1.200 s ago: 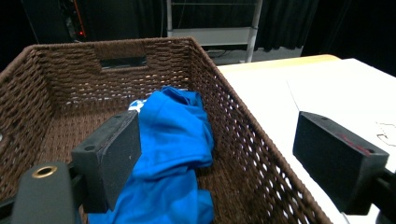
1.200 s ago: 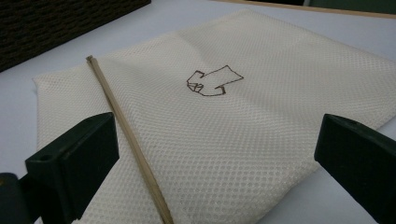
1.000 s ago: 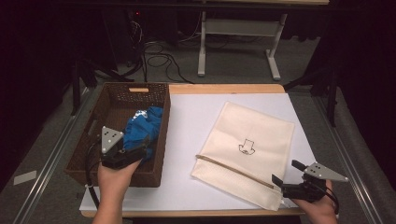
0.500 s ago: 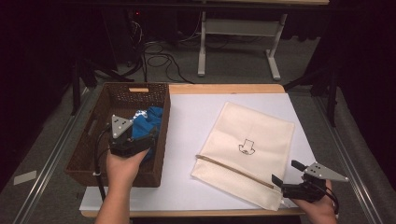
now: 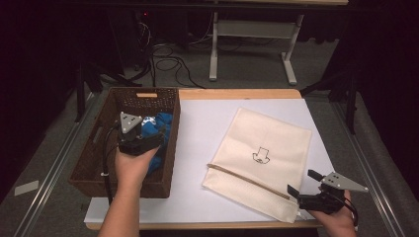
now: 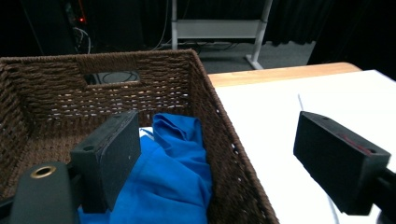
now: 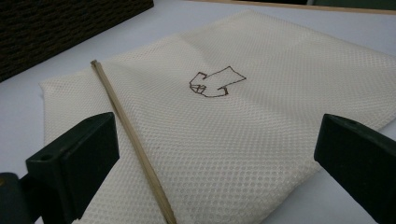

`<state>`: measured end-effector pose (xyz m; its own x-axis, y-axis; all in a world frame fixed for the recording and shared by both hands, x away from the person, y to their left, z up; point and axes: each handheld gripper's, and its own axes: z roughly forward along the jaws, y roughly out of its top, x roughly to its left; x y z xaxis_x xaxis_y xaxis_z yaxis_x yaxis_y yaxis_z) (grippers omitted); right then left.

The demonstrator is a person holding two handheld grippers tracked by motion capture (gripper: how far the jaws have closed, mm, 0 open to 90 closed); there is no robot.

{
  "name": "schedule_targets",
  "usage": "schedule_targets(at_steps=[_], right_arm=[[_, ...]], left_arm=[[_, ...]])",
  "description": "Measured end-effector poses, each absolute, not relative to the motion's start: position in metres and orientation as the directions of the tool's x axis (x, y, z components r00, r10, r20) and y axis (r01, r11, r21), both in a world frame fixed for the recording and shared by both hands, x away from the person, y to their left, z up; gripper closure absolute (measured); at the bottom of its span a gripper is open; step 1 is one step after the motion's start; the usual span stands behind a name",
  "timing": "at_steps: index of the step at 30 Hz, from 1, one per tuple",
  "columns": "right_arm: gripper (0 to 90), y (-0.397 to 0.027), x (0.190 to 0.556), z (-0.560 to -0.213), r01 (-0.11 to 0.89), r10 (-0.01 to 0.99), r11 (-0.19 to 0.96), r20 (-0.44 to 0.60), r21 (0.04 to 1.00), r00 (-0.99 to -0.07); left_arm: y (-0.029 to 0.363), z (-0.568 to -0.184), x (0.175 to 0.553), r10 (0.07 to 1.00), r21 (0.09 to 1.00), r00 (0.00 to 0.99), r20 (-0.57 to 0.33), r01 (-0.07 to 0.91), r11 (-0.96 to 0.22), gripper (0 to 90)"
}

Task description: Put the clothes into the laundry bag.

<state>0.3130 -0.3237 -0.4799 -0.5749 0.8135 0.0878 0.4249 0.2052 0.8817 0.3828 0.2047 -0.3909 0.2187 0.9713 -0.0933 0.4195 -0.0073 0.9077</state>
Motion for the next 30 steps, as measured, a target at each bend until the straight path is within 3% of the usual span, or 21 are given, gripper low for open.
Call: schedule_targets(at_steps=[13,25,30], right_arm=[[0.6,-0.323,0.314,-0.481,0.425,0.811,0.212,0.084,0.88,-0.579],[0.7,-0.323,0.314,-0.483,0.433,0.811,0.211,0.09,0.876,-0.578],[0.8,-0.322,0.314,-0.483,0.437,0.813,0.209,0.092,0.875,-0.575]], left_arm=[[0.203,-0.383,0.41,0.969,0.879,0.227,-0.094,0.476,-0.026,16.0],[0.219,-0.404,0.437,0.981,0.777,0.175,-0.087,0.628,-0.043,18.2],[0.229,-0.427,0.444,0.982,0.689,0.148,-0.116,0.725,-0.027,18.0]])
